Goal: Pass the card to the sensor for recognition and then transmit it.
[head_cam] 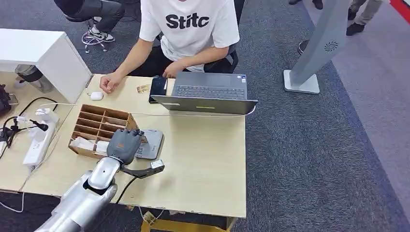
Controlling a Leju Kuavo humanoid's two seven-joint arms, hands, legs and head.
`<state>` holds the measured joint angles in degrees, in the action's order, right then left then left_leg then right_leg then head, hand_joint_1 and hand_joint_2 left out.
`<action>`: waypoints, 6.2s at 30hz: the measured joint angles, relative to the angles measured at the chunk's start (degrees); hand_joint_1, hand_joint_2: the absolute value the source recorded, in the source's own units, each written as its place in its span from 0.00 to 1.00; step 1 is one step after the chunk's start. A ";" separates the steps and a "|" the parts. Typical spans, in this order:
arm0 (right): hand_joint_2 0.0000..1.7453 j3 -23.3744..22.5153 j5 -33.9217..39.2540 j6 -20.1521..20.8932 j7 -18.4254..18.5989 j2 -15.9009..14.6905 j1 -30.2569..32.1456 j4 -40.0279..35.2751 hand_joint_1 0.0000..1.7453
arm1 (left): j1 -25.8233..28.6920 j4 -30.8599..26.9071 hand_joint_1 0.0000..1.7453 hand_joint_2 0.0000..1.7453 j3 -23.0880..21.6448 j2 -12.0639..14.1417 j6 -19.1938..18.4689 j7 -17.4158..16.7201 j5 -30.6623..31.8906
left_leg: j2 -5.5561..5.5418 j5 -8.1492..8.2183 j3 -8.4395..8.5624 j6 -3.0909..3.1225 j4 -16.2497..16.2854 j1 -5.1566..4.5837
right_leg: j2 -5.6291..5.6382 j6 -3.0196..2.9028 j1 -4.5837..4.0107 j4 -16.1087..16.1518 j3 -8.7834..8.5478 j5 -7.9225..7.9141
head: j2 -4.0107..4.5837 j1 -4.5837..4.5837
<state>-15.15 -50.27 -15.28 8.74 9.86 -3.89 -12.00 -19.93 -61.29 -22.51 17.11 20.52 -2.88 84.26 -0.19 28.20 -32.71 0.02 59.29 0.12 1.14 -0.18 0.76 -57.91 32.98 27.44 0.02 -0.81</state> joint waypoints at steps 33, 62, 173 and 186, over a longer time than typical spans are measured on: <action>1.00 -1.18 -0.74 -0.33 -0.63 0.17 -0.08 0.00 0.00 | -0.04 -4.07 1.00 1.00 1.01 0.77 2.45 1.49 -6.17 | -0.04 -0.08 0.02 -0.01 0.00 0.02 | -0.06 -0.03 -0.01 -0.02 -0.03 -0.02 | 0.00 0.00; 1.00 -1.95 -2.67 -0.72 0.52 0.37 -0.08 0.00 0.00 | -12.52 -15.54 1.00 1.00 10.73 6.40 2.36 2.29 -8.87 | -0.03 -0.13 0.02 -0.06 0.00 0.03 | -0.02 -0.05 -0.02 -0.04 0.01 -0.04 | 0.00 0.00; 1.00 -10.49 -4.00 -0.92 0.35 1.11 1.28 0.07 0.00 | 16.72 -31.50 0.68 1.00 14.21 16.37 -27.74 -3.19 -28.02 | -0.03 -0.13 -0.09 -0.12 -0.06 0.07 | -0.04 -0.12 -0.03 -0.03 0.13 -0.02 | 0.00 0.00; 1.00 -10.49 -4.39 -0.61 0.33 1.11 1.24 0.07 0.00 | 16.49 -30.14 0.97 1.00 14.12 15.76 -27.69 -3.19 -27.91 | -0.03 -0.13 -0.09 -0.11 -0.06 0.06 | -0.04 -0.12 -0.03 -0.03 0.12 -0.02 | 0.00 0.02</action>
<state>-25.64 -54.66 -15.89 9.07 10.97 -2.65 -11.93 -3.44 -91.43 -8.39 32.87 -7.17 -6.08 56.35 -0.22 28.07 -32.80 -0.09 59.24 0.18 1.09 -0.31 0.72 -57.94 33.10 27.42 0.02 -0.79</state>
